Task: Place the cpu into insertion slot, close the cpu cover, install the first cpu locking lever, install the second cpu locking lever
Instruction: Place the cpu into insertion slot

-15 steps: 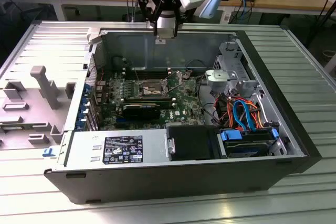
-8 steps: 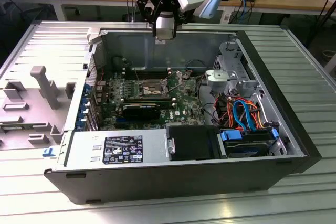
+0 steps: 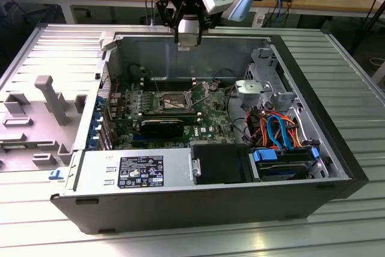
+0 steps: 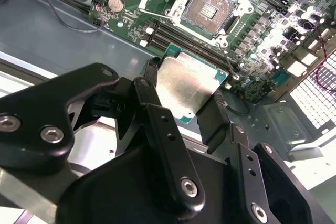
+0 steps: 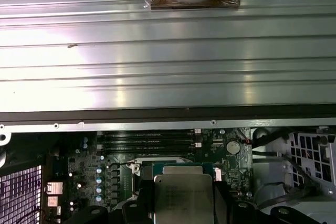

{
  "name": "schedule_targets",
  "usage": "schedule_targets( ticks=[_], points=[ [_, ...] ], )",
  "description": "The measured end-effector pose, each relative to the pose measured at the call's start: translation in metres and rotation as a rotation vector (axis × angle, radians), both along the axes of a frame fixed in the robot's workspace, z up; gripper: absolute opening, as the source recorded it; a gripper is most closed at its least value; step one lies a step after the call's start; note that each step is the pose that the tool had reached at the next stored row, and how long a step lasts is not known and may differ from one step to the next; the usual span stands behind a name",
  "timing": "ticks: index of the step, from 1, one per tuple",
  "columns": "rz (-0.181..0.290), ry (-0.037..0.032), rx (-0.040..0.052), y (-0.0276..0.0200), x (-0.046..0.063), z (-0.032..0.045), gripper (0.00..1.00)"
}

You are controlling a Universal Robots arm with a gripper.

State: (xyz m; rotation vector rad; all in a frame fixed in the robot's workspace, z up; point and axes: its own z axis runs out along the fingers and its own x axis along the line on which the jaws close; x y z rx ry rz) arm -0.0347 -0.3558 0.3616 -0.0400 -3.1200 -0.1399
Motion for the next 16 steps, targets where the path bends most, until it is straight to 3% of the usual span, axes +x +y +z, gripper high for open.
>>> schedule_targets(
  ticks=[16],
  points=[
    [0.0,0.0,-0.0001,-0.0062,-0.001,-0.0036,0.55]
  ],
)
